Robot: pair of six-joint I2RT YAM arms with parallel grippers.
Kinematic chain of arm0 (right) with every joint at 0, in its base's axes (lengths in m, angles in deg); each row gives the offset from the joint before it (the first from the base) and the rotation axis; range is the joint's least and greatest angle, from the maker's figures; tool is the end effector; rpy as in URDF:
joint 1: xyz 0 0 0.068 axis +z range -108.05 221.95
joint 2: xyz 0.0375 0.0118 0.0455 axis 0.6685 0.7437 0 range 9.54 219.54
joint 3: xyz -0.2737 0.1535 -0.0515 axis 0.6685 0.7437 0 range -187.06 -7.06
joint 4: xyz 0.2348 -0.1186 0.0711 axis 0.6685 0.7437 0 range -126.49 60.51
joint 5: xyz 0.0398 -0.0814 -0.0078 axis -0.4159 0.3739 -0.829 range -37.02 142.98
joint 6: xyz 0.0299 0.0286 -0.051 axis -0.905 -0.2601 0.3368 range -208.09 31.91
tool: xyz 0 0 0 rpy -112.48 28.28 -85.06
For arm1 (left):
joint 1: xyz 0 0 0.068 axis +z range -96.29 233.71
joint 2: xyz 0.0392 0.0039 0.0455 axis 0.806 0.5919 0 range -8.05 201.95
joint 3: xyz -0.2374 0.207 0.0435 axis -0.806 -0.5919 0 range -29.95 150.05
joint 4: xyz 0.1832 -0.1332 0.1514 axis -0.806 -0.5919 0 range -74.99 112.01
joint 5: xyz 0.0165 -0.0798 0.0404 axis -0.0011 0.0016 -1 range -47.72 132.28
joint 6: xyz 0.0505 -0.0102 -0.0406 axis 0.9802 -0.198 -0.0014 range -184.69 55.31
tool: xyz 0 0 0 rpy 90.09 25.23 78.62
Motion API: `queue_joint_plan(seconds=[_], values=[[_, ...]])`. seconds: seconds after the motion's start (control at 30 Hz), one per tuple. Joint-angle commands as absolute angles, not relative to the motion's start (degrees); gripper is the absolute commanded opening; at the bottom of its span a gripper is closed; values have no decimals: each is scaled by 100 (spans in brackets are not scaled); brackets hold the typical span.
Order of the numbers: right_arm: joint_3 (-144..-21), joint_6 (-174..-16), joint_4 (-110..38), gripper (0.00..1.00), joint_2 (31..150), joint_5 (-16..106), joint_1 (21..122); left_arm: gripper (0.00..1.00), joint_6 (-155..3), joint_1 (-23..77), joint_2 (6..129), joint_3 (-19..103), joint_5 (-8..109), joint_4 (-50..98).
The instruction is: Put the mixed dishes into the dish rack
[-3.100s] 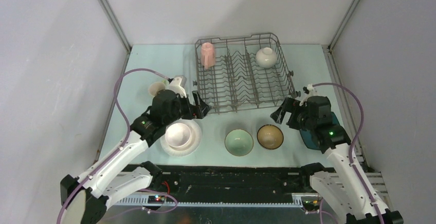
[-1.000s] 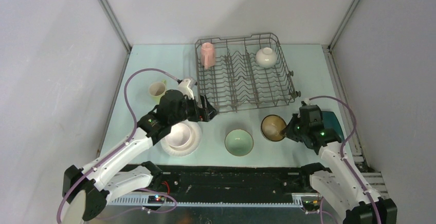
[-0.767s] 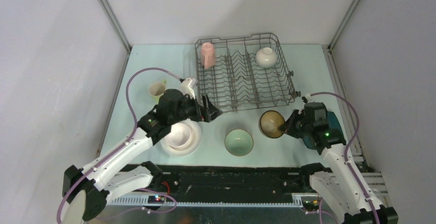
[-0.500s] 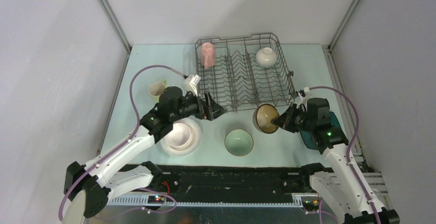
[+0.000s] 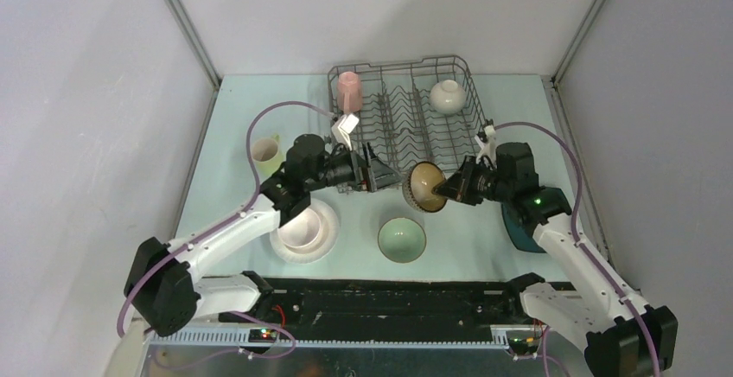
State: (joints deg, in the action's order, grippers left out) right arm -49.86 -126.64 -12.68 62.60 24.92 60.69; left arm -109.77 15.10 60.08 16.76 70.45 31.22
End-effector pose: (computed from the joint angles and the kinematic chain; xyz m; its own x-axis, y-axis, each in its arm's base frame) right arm 0.1776 0.0858 0.3080 -0.8215 0.3020 -0.4837 -0.1798 0.6679 0.7222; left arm 0.2052 -0.1951 0.3384 -0.7615 -0.1907 -0.6195 0.5260 0.3767 -0.7625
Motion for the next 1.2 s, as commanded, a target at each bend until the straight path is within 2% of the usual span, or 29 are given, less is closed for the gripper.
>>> queue_joint_plan(seconds=[0.0,0.53,0.9,0.97,1.0,1.07,1.1,1.13,1.17], values=[[-5470,-12799,-1921,0,6403,2482,6200,100,-11331,1410,6157,2017,7319,3765],[-5600,-12833,-2165,0,6572,2460,6329,97,-11552,1381,6613,2110,7566,3786],[-5601,-12915,-2467,0,6777,2458,6408,88,-11796,1346,6752,2045,7916,4080],[-5601,-12921,-2521,0,6821,2454,6437,84,-11837,1345,6774,2018,7991,4194],[-5601,-12922,-2543,0,6859,2457,6446,76,-11860,1350,6793,2004,8030,4248],[-5601,-12923,-2572,0,6913,2451,6465,59,-11943,1346,6815,1971,8216,4470],[-5601,-12912,-2579,0,6930,2439,6477,47,-11977,1352,6806,1966,8243,4563],[-5601,-12900,-2586,7,6961,2432,6474,40,-11979,1353,6766,1950,8260,4582],[-5601,-12898,-2590,11,6972,2428,6468,26,-11953,1358,6733,1938,8257,4574]])
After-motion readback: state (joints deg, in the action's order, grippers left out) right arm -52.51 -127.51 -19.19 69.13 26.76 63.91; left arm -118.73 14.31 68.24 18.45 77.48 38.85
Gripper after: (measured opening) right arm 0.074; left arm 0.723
